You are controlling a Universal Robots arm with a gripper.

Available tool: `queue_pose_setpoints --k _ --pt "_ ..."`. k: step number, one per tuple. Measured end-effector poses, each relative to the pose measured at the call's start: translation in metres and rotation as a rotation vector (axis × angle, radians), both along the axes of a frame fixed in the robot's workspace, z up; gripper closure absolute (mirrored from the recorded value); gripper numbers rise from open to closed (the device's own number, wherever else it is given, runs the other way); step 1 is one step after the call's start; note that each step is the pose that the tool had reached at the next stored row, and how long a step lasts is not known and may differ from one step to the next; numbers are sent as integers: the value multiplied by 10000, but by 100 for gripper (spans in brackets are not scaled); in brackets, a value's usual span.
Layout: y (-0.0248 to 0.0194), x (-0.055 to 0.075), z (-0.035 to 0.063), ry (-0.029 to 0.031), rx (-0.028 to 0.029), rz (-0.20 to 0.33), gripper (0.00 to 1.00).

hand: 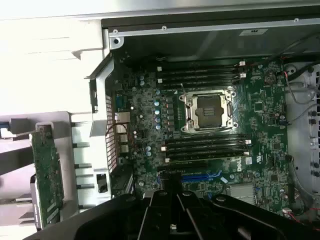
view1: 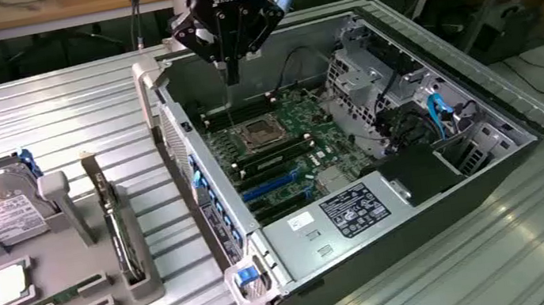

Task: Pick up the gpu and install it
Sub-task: 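Reach for the gpu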

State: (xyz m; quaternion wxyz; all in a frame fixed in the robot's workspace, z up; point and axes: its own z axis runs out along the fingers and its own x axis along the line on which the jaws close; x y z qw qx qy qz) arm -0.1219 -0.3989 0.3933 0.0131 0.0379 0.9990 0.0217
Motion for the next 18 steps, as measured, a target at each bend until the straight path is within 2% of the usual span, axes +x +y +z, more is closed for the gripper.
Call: queue_pose_setpoints --k 18 --pt "0 -271 0 0 0 0 89"
